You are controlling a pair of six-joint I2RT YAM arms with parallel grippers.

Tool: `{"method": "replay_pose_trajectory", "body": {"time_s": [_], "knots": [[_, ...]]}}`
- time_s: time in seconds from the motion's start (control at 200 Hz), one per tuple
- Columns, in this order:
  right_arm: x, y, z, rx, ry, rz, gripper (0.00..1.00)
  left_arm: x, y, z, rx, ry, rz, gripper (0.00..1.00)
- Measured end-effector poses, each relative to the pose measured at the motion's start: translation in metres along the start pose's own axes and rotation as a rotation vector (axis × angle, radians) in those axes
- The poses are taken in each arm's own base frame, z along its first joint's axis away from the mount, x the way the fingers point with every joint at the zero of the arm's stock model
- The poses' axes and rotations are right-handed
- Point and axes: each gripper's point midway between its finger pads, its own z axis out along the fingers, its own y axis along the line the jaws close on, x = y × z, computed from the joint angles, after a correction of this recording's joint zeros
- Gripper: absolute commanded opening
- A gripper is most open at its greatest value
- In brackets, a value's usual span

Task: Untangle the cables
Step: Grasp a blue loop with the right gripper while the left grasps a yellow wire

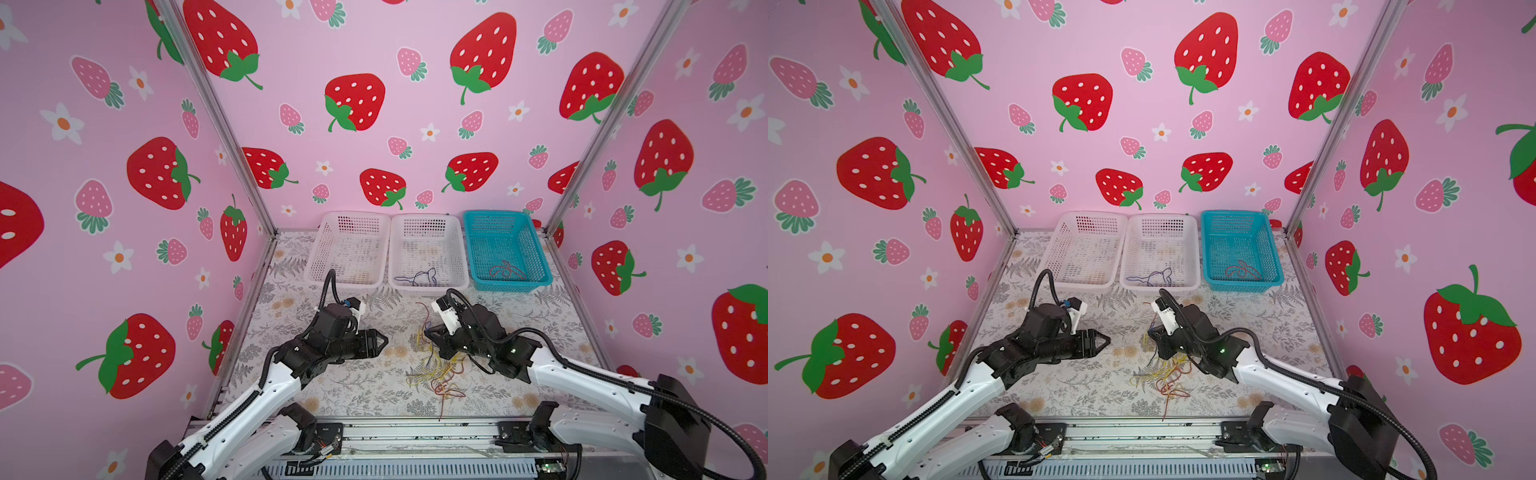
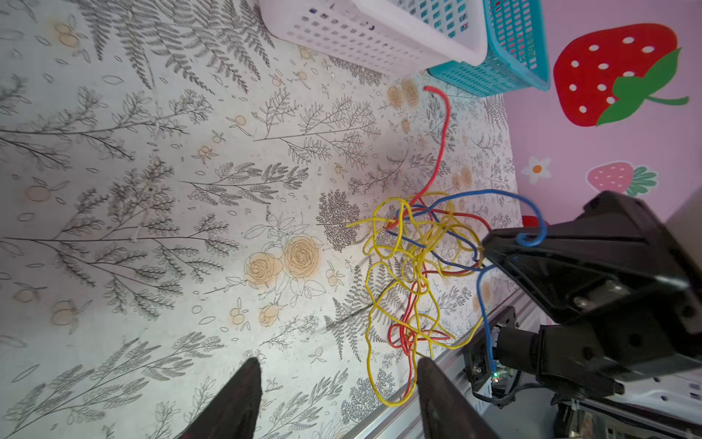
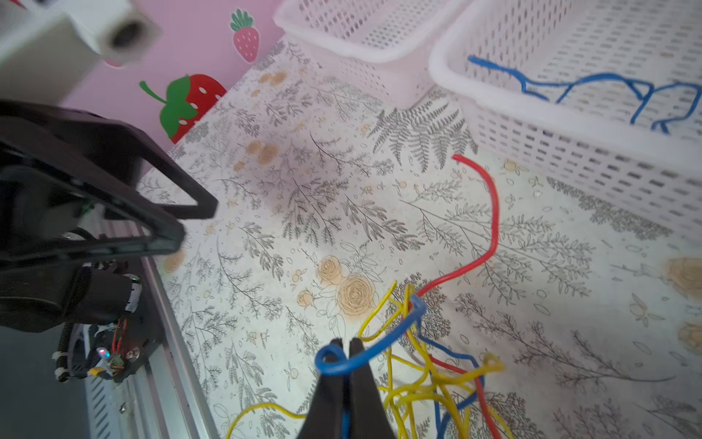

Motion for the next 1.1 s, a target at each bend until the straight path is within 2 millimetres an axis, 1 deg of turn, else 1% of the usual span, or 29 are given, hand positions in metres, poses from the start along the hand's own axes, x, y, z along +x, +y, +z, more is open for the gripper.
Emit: {"method": "replay_pose_trajectory", "body": {"time_s": [0.075,0.17,0.25,0.345,0.5,0.61,0.68,0.89,1.1], "knots": [[-0.017,0.013,-0.013,-0.047,-0.063,-0.021,0.00,0.002,-0.007,0.005,0.033,0.007,-0.003,0.67],[-0.042,0.031,-0.032,-0.115,-0.147,-0.055,0.00,-0.001,-0.025,0.007,0.106,-0.010,0.008,0.67],[-0.055,0.044,-0.043,-0.169,-0.195,-0.074,0.00,-0.004,-0.041,0.008,0.176,-0.031,0.021,0.67],[-0.063,0.056,-0.053,-0.227,-0.229,-0.090,0.00,-0.003,-0.056,0.011,0.251,-0.041,0.036,0.68],[-0.064,0.066,-0.056,-0.283,-0.234,-0.095,0.00,0.002,-0.077,0.012,0.346,-0.053,0.071,0.67],[-0.065,0.071,-0.058,-0.310,-0.235,-0.089,0.00,0.001,-0.093,0.006,0.411,-0.082,0.103,0.63],[-0.066,0.072,-0.059,-0.318,-0.239,-0.088,0.00,0.000,-0.099,0.002,0.443,-0.103,0.117,0.62],[-0.069,0.075,-0.060,-0.333,-0.249,-0.085,0.00,0.003,-0.099,0.000,0.463,-0.121,0.128,0.61],[-0.069,0.078,-0.061,-0.350,-0.251,-0.076,0.00,0.002,-0.098,0.004,0.458,-0.124,0.122,0.54]]}}
